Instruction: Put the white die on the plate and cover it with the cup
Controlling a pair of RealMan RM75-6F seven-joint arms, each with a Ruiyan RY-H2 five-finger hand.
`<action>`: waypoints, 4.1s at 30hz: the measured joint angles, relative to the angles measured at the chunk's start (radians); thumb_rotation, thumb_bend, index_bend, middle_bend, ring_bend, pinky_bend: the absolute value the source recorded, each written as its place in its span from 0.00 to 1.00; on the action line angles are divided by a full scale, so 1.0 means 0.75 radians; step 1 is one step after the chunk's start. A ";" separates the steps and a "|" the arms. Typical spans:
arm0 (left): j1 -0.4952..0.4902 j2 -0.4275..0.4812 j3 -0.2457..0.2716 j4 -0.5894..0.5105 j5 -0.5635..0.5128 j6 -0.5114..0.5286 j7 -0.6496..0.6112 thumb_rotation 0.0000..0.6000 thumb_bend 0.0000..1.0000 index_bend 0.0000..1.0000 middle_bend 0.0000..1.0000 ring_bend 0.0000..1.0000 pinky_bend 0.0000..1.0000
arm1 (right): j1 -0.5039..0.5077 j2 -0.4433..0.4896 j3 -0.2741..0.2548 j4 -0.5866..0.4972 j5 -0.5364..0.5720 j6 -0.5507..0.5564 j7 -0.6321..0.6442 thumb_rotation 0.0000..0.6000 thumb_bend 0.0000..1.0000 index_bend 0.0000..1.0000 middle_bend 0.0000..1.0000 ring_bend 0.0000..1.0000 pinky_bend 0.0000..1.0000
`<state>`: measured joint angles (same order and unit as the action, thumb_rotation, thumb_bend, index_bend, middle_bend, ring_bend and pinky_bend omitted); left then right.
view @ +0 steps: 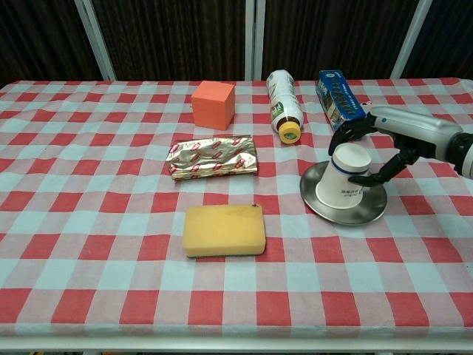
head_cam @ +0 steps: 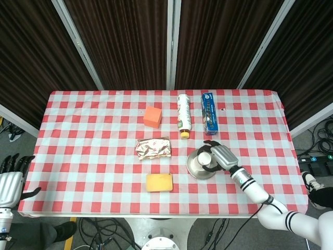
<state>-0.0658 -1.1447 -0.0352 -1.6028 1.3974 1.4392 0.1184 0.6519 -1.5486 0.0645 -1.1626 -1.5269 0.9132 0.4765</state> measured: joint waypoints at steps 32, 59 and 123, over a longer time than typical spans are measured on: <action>0.015 0.012 0.003 -0.026 -0.005 0.015 0.024 1.00 0.00 0.15 0.16 0.04 0.00 | 0.041 -0.005 -0.043 0.068 -0.022 0.046 0.093 1.00 0.24 0.54 0.35 0.12 0.13; 0.013 0.007 0.002 -0.016 -0.007 0.005 0.018 1.00 0.00 0.15 0.16 0.04 0.00 | 0.063 0.002 -0.113 0.071 -0.097 0.072 0.175 1.00 0.25 0.52 0.35 0.12 0.13; -0.012 -0.031 -0.011 0.052 0.018 -0.009 -0.020 1.00 0.00 0.15 0.16 0.04 0.00 | -0.259 0.297 0.006 -0.198 0.178 0.468 -0.399 1.00 0.16 0.00 0.13 0.00 0.00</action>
<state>-0.0751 -1.1680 -0.0435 -1.5638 1.4108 1.4322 0.1033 0.4575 -1.3256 0.0687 -1.3109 -1.3932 1.2641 0.1769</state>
